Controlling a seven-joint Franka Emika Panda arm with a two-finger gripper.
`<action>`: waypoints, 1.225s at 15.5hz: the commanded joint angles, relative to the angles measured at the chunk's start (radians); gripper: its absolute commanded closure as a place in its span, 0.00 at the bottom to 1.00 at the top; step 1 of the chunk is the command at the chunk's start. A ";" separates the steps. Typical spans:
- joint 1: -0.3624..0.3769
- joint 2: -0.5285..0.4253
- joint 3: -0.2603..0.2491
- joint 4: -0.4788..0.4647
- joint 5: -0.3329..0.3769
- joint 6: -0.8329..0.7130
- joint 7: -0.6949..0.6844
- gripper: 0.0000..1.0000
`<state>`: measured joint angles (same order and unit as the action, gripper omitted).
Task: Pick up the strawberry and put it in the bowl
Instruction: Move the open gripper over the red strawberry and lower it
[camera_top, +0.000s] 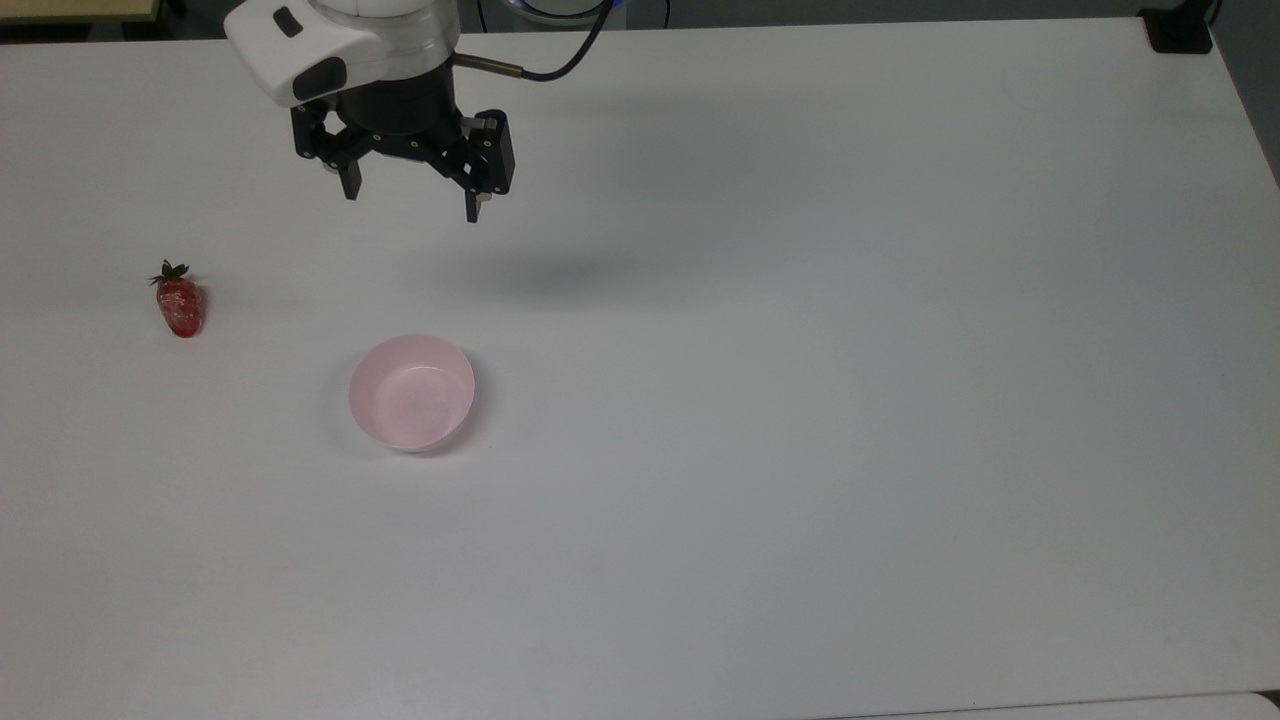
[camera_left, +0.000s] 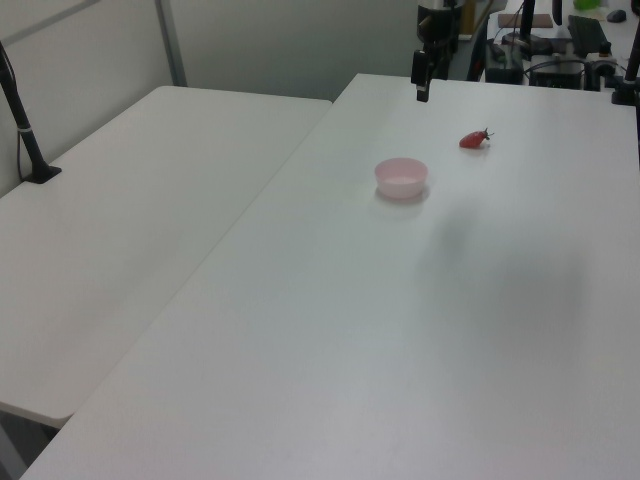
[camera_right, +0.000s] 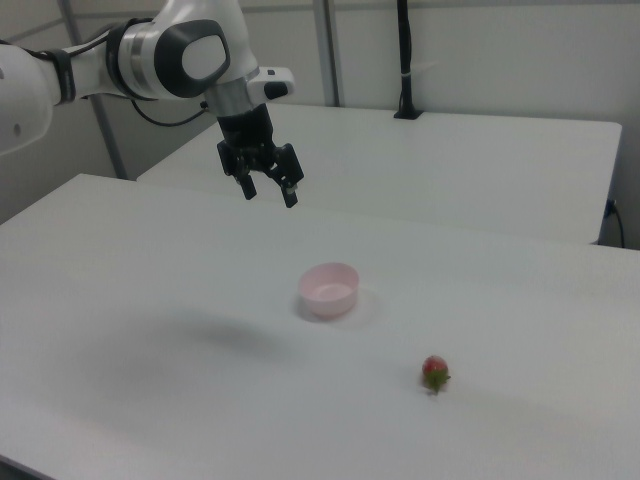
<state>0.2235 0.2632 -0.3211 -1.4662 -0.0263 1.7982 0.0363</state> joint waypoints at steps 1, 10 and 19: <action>-0.195 -0.099 0.207 -0.069 -0.001 -0.003 0.001 0.00; -0.200 -0.084 0.206 -0.069 -0.003 0.001 -0.053 0.00; -0.247 0.086 0.007 -0.074 0.000 0.173 -0.422 0.00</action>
<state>-0.0354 0.3046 -0.2443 -1.5241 -0.0264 1.9299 -0.2438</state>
